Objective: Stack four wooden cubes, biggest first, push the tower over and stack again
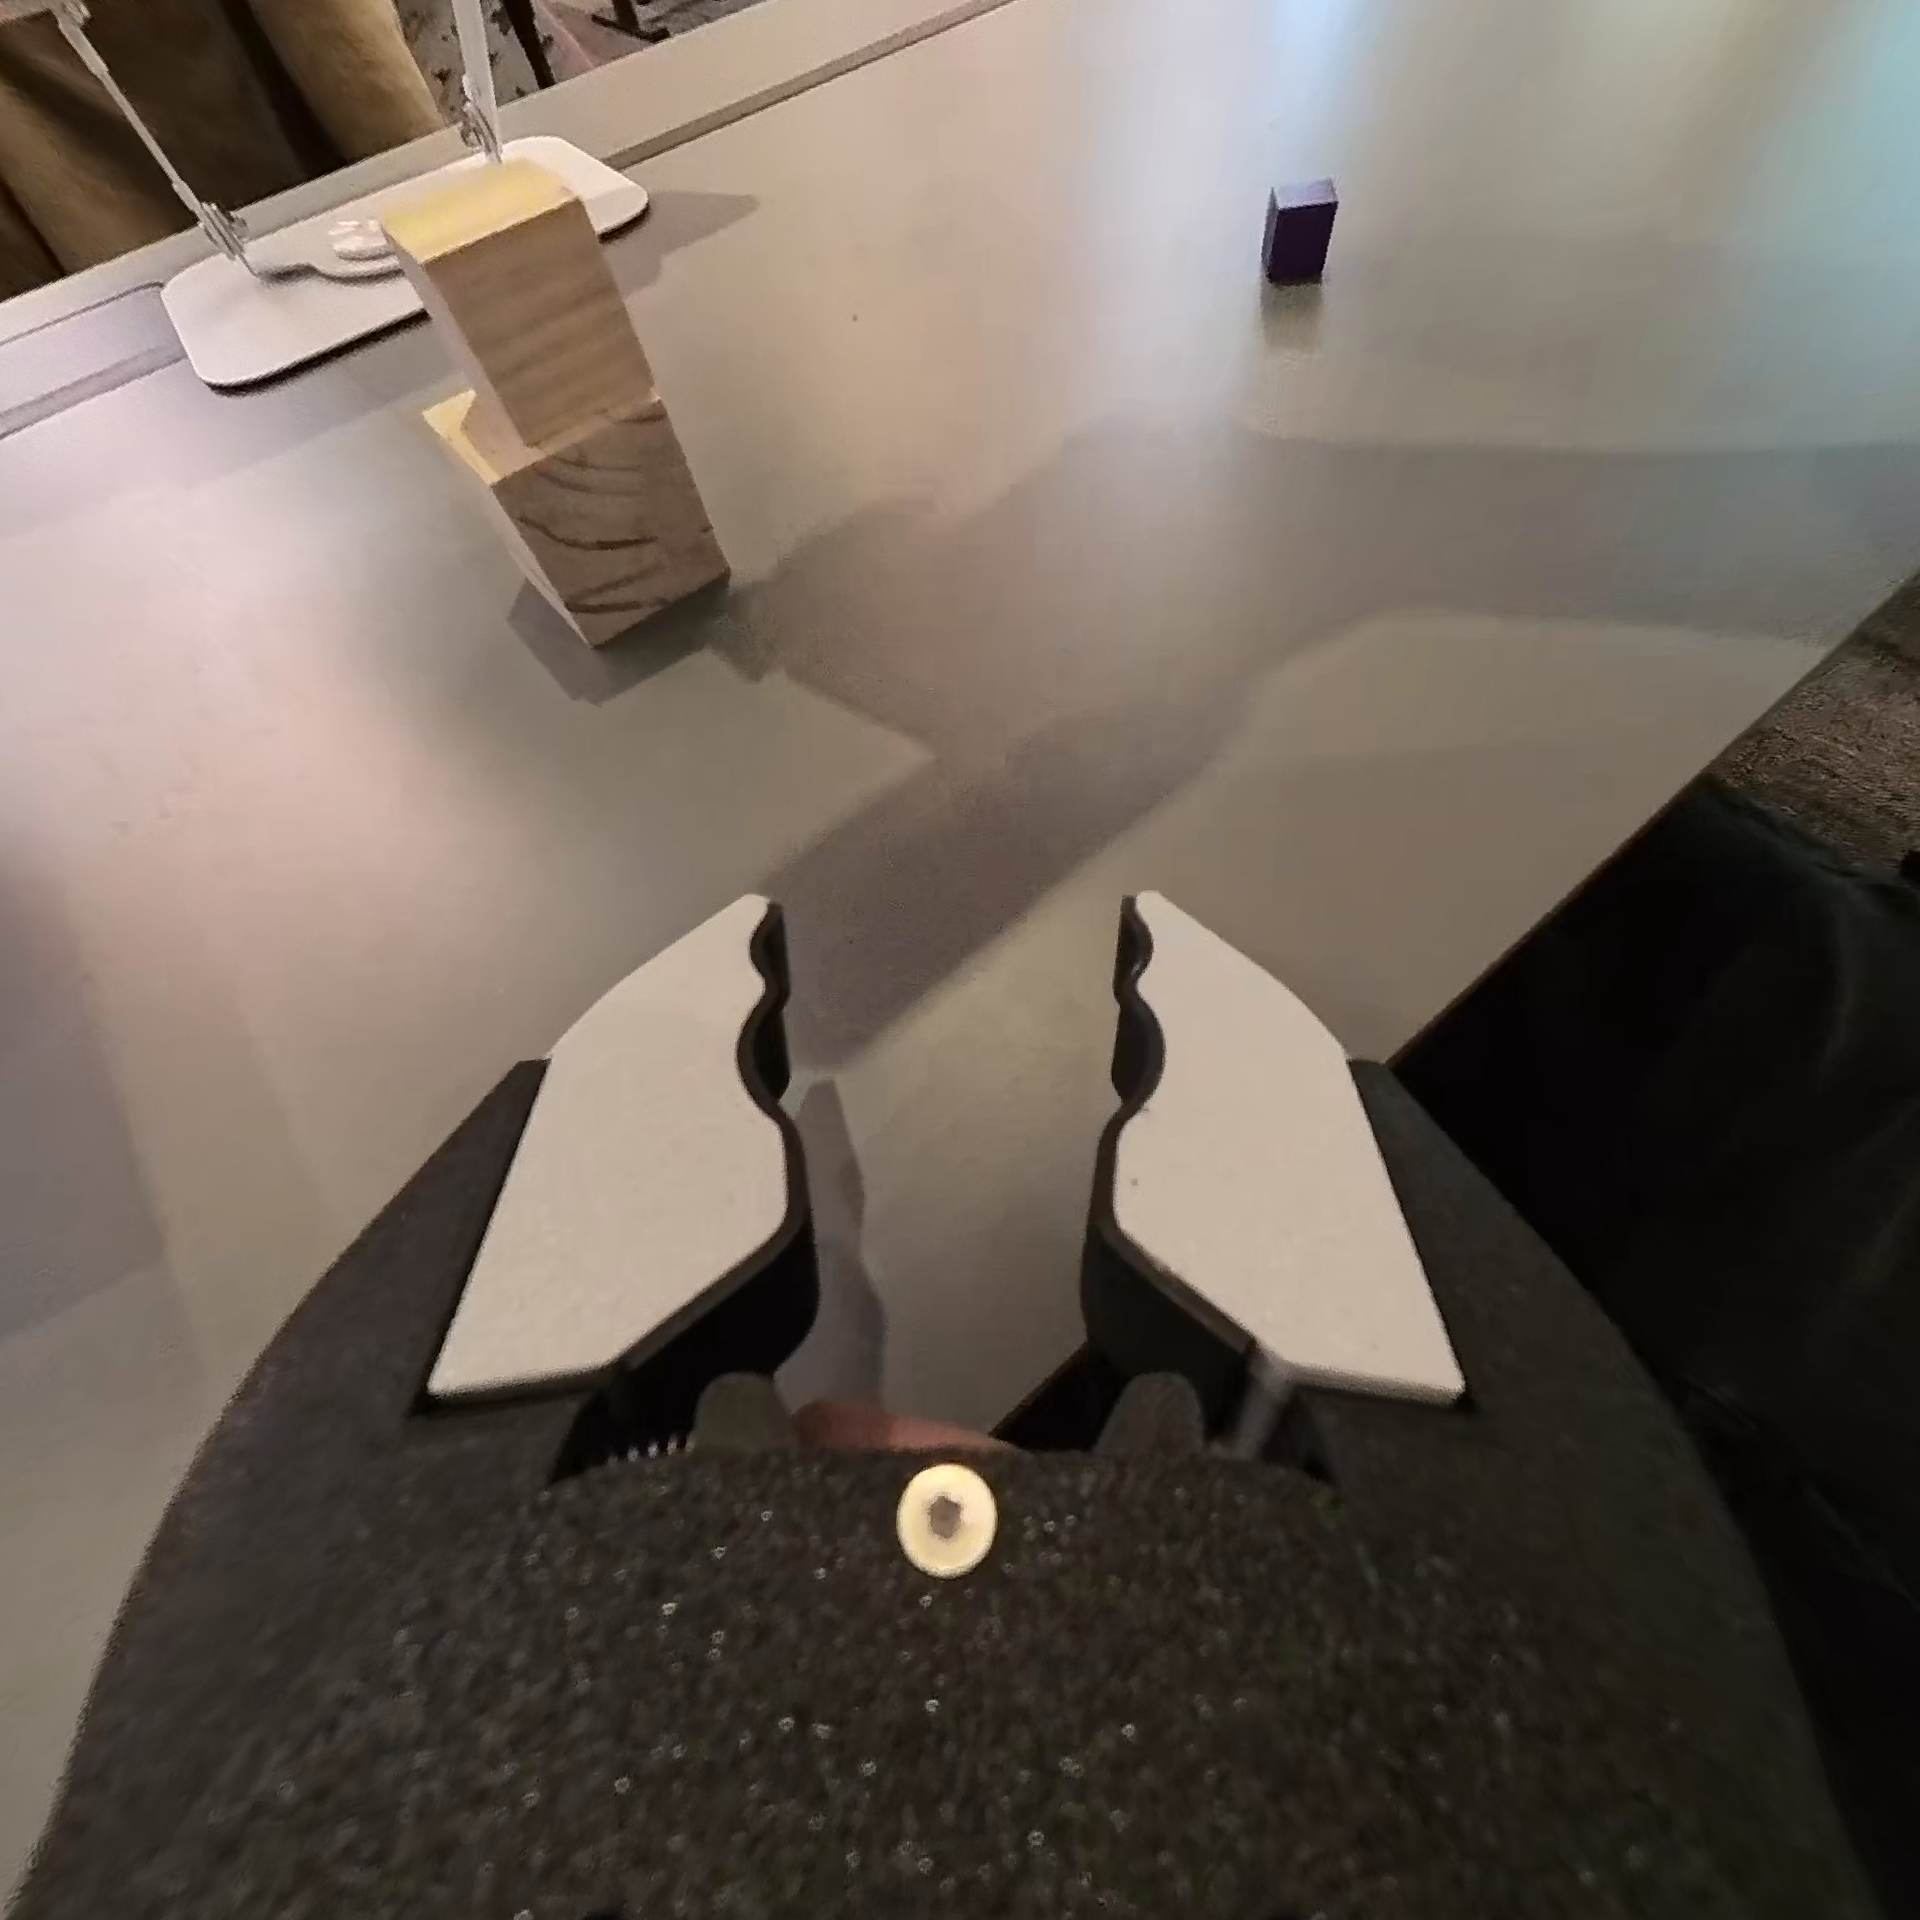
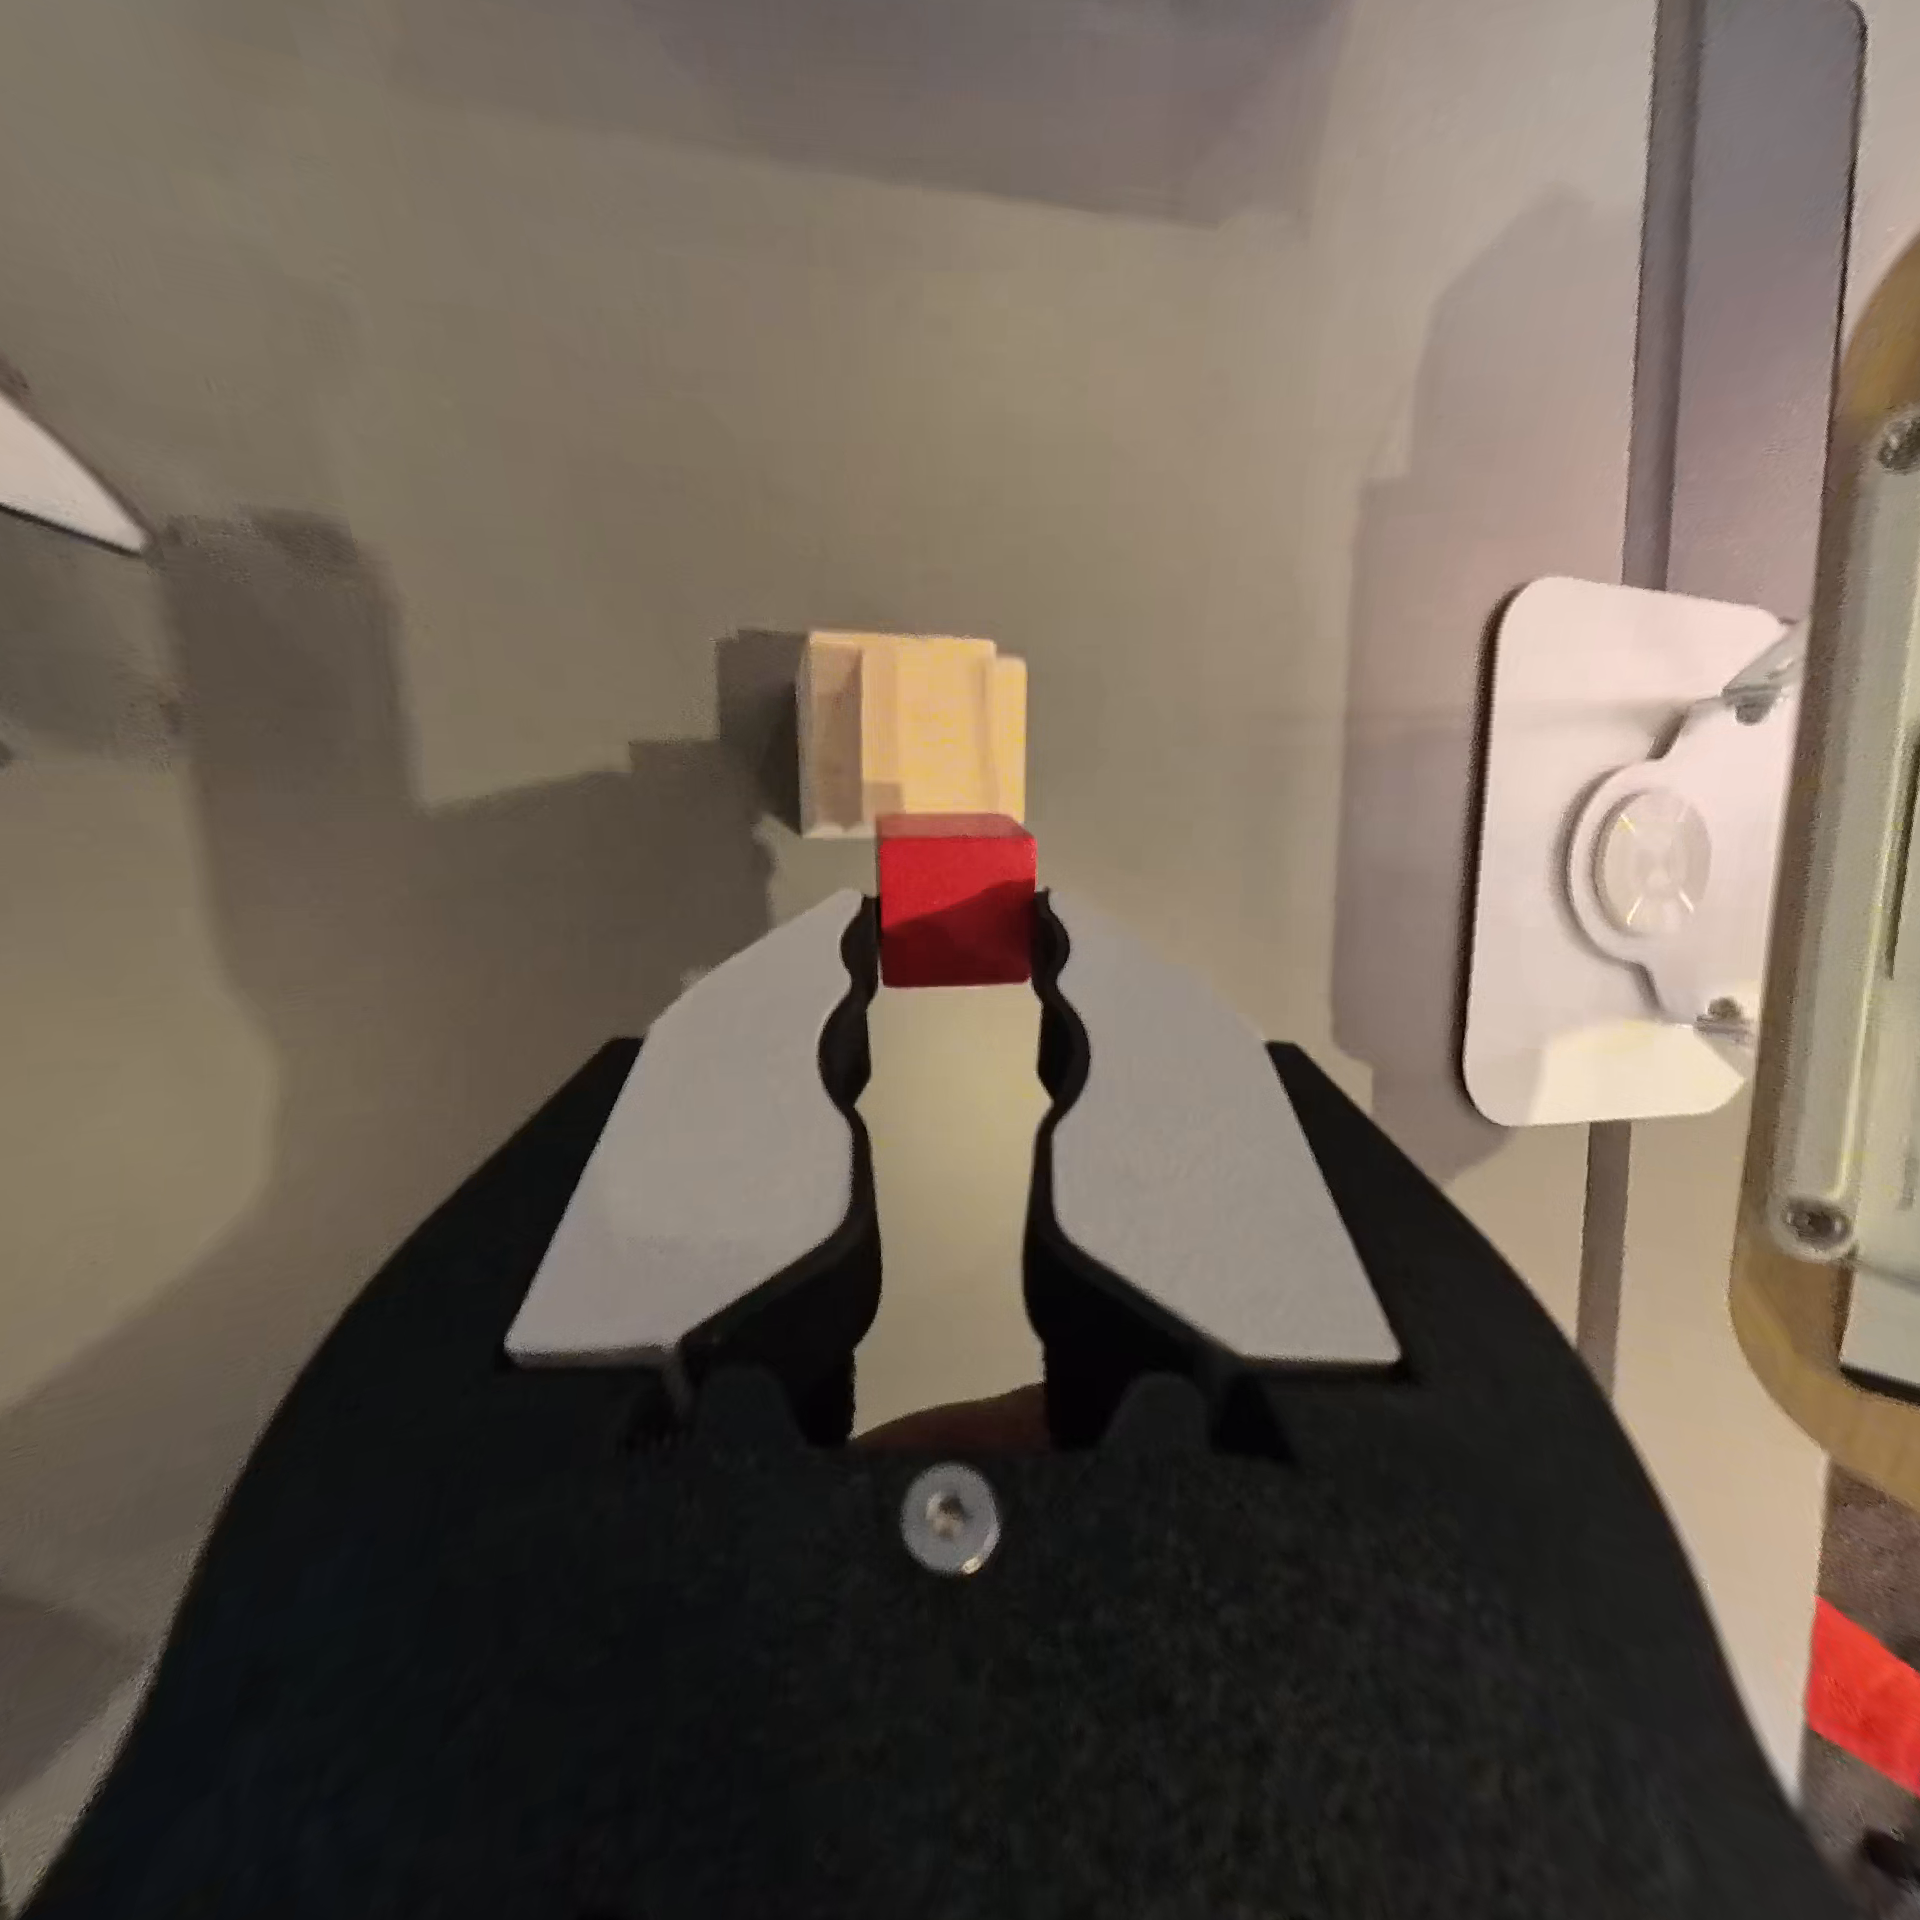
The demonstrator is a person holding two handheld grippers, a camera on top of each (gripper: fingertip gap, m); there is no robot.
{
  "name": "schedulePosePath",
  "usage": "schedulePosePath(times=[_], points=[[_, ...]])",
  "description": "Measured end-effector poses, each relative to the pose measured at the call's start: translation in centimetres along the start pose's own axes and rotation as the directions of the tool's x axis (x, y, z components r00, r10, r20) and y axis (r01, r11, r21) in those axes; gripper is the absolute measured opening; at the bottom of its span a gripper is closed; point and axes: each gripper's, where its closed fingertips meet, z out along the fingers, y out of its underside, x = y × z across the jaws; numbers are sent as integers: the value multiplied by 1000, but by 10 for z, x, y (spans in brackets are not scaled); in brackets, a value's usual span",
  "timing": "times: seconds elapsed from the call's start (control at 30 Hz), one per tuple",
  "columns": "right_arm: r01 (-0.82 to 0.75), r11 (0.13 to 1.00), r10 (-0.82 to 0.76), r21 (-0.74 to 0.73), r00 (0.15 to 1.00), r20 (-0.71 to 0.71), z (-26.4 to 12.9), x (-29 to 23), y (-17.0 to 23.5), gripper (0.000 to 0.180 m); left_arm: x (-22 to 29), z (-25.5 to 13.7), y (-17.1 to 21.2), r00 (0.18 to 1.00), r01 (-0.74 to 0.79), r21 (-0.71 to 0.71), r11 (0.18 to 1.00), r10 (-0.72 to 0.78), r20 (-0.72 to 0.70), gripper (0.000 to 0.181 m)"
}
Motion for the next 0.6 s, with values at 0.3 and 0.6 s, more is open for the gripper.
schedulePosePath(times=[0.3, 0.6], points=[[-34, 991, 41, -130, 998, 48, 33, 6, -18, 28, -5, -6, -7, 1000, -3, 31, 1000, 2, 30, 59], [-4, 982, 13, -191, 999, 49, 44, 6, -14, 29, -6, -10, -6, 1000, -3, 35, 999, 2, 25, 58]])
